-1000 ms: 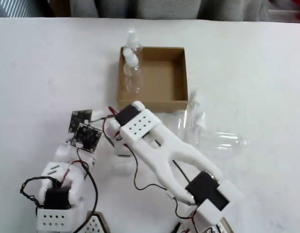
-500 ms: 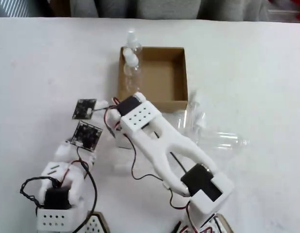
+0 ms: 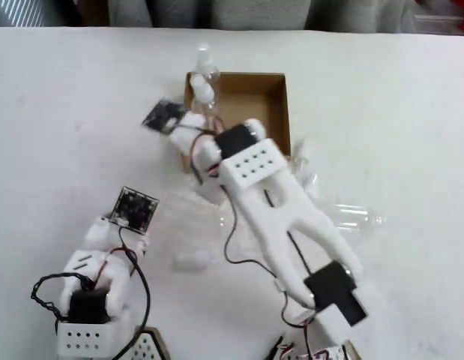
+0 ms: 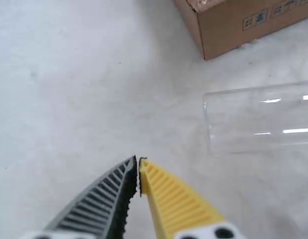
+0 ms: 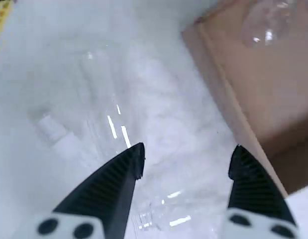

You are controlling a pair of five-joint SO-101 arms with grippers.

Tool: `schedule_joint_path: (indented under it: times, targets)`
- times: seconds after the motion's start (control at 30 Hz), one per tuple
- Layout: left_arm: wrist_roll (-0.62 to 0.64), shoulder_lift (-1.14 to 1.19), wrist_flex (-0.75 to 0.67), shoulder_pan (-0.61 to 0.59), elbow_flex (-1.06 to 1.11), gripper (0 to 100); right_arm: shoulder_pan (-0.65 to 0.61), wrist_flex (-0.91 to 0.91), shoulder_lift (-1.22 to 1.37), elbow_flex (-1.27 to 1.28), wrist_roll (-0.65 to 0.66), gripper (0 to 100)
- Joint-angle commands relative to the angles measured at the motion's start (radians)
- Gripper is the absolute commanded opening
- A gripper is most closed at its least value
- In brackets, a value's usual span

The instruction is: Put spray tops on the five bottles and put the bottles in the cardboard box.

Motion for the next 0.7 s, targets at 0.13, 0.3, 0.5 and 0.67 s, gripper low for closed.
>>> schedule_joint_path:
  times: [0.13,0.3,0.5,0.67]
  targets:
    - [-0.008,-0.007,0.005,0.002,-0.002,2,0.257,0.185,-0.199,0.011,-0.04,9.9]
    - [-0.008,-0.007,0.005,0.002,-0.002,2,0.507,0.145,-0.298,0.199,-0.04,2.9]
    - [-0.008,-0.007,-0.002,0.002,-0.002,2,0.852,0.008,-0.479,0.48,-0.04,1.7]
    - [-0.009,-0.013,-0.028,0.002,-0.002,2,1.115,-0.091,-0.624,0.706,-0.04,1.7]
